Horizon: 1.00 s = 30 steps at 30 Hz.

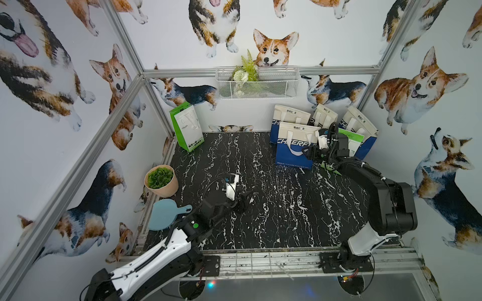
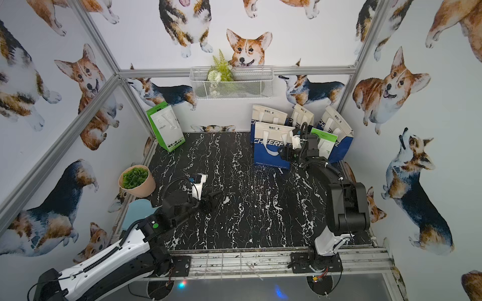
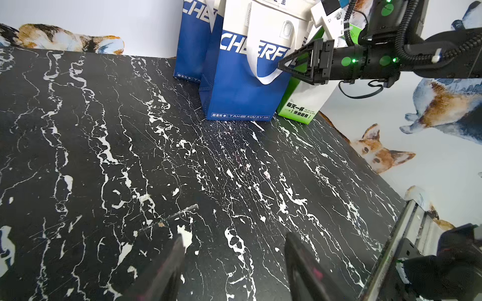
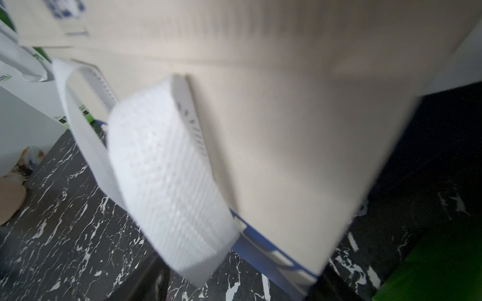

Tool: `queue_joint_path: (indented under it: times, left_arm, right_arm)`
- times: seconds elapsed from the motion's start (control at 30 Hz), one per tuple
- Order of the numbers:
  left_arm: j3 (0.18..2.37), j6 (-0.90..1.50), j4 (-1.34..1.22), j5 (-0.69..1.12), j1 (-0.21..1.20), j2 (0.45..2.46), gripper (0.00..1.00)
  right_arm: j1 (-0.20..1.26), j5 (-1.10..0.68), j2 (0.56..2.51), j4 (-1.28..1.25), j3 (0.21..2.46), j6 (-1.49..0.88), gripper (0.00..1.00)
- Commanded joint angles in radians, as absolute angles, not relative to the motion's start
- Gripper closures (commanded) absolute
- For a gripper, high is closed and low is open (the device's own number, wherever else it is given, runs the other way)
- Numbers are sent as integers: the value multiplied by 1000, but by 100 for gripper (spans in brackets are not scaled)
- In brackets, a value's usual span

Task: Open the takeout bag
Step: Move the takeout bag to the center of the board.

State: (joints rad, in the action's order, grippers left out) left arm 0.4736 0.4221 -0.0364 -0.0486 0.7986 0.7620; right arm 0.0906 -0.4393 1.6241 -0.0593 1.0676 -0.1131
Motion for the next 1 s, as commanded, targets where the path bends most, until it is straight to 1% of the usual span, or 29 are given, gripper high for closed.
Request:
queue_joint_path:
  times: [0.0, 0.07, 0.13, 0.2, 0.23, 0.33, 0.47, 0.5, 0.57, 0.73, 0.87, 0.97]
  left_arm:
    - [472, 430, -62, -32, 801, 760, 37]
    - [472, 430, -58, -37, 801, 754, 37]
    - [471, 426, -54, -50, 802, 748, 37]
    - [469, 424, -53, -56, 803, 745, 37]
    - [471, 422, -55, -58, 802, 745, 37]
    - [469, 421, -70, -63, 804, 758, 37]
    - [475, 422, -76, -57, 807, 791, 38]
    - [478, 423, -72, -57, 808, 794, 38]
    - [477, 429, -70, -54, 810, 792, 38]
    - [452, 447, -130, -2, 813, 776, 38]
    - [451, 454, -138, -2, 812, 795, 38]
    - [442, 451, -158, -22, 812, 804, 38]
  right_arm:
    - [99, -526, 1595, -122, 1036, -153, 36]
    - [114, -522, 1589, -117, 1031, -148, 43]
    - [130, -516, 1590, -107, 1034, -131, 47]
    - [144, -509, 1595, -83, 1046, -109, 58]
    - [148, -510, 1594, -77, 1049, -103, 62]
    - [158, -501, 1589, -80, 1047, -98, 66]
    - [166, -493, 1586, -87, 1039, -95, 87]
    - [168, -491, 1588, -89, 1039, -95, 94]
    - [170, -492, 1583, -89, 1031, -100, 100]
    - [182, -531, 1529, -136, 954, -131, 100]
    - [208, -588, 1483, -142, 906, -150, 100]
    - [245, -608, 1445, -99, 882, -141, 100]
